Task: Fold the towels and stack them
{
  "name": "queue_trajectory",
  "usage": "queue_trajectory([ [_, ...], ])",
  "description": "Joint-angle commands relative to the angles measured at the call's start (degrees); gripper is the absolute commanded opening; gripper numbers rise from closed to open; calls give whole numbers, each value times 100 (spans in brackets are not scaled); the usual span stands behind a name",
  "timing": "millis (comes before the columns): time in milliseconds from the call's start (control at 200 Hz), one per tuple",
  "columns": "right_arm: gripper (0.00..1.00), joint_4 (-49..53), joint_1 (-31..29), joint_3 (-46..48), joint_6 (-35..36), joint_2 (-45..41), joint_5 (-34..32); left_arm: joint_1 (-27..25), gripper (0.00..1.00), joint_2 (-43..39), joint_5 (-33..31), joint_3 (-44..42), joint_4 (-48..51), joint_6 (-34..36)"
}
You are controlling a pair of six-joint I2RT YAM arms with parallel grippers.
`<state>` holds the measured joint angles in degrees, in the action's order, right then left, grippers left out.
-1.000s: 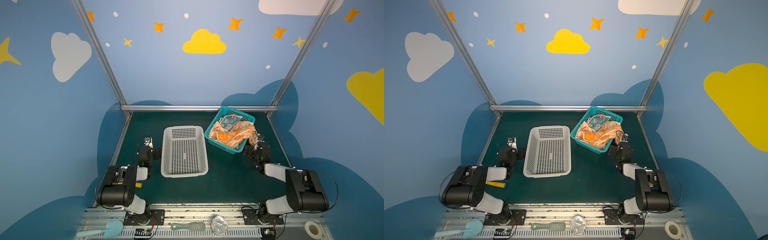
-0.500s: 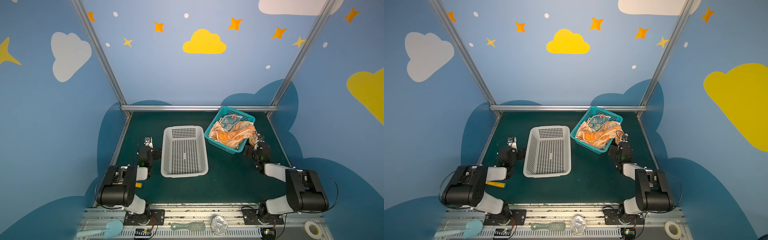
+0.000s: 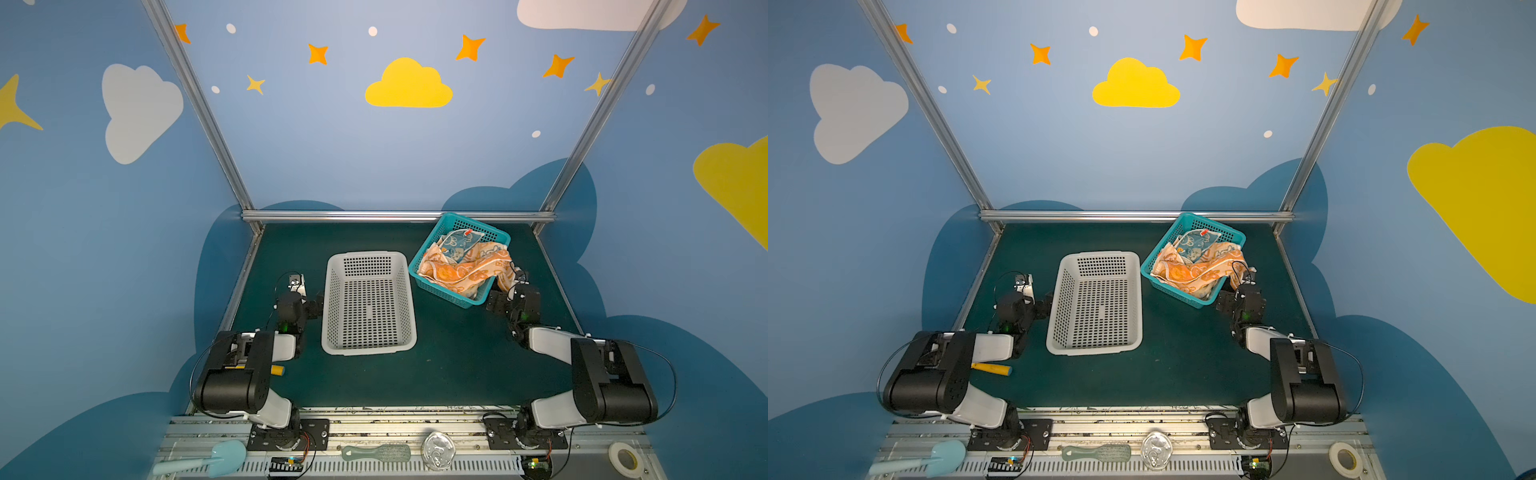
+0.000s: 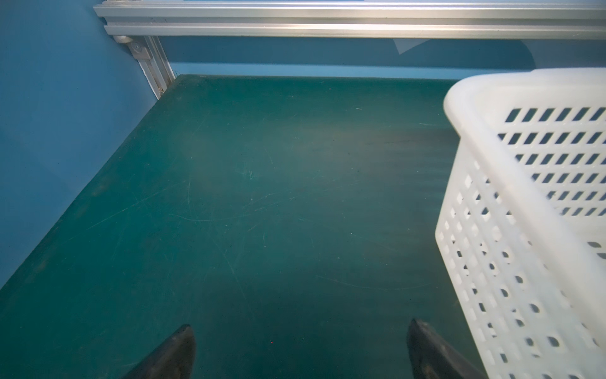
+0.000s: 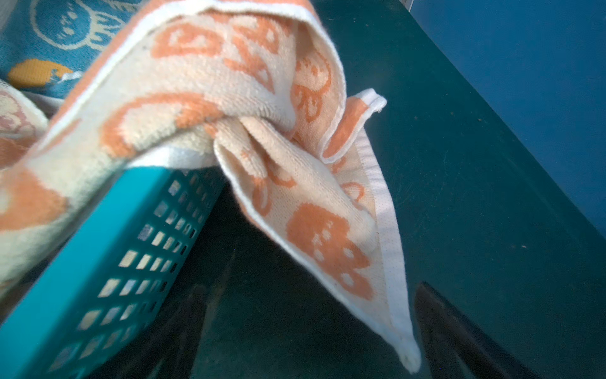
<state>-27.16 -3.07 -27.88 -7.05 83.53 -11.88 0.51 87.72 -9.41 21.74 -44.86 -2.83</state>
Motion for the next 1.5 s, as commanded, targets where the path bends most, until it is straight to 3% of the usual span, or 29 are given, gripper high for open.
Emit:
queue_trajectory([
  [0, 99, -13, -1, -99, 63, -118, -7, -5, 100, -303, -308, 74, 96, -168],
  [120, 99, 182, 35, -121, -109, -274, -41, -8, 100, -636, -374, -7, 176, -169],
  [230, 99, 429, -56, -215, 216, -526, -164, 49, 100, -1246, -841, 207, 1374, -206],
  [395, 99, 1696, -18, -762, -442, -868, -666, -32, 100, -1689, -1532, 336, 2234, -406],
  [476, 99, 2702, -31, -1334, -831, -844, -1149, -28, 100, -1821, -1877, 616, 2901, -797],
  [561, 99, 4023, -33, -2098, -1309, -760, -1519, -35, 100, -1924, -1786, 972, 3699, -1029],
  [636, 99, 5197, -26, -2853, -1792, -678, -1417, -62, 100, -2010, -1884, 1260, 4354, -1571],
  [701, 99, 5970, -27, -3366, -2121, -666, -1046, -74, 100, -2126, -1744, 1461, 4854, -2069],
  [761, 99, 6422, -40, -3704, -2361, -754, -293, -93, 100, -2263, -1416, 1588, 5201, -2449],
  [896, 99, 6161, -540, -3679, -2219, -1104, 640, -260, 100, -2601, -439, 1715, 5705, -2939],
  [1051, 99, 5710, -1994, -3633, -1481, -1240, 171, -683, 100, -3044, 339, 1675, 6166, -3050],
  [1271, 96, 5866, -3316, -4211, -1772, -273, 255, -948, 100, -3629, 855, 1280, 6402, -3454],
  [1492, 91, 7283, -4053, -5791, -2446, 1398, 462, -992, 100, -3862, 1381, 841, 5865, -3962],
])
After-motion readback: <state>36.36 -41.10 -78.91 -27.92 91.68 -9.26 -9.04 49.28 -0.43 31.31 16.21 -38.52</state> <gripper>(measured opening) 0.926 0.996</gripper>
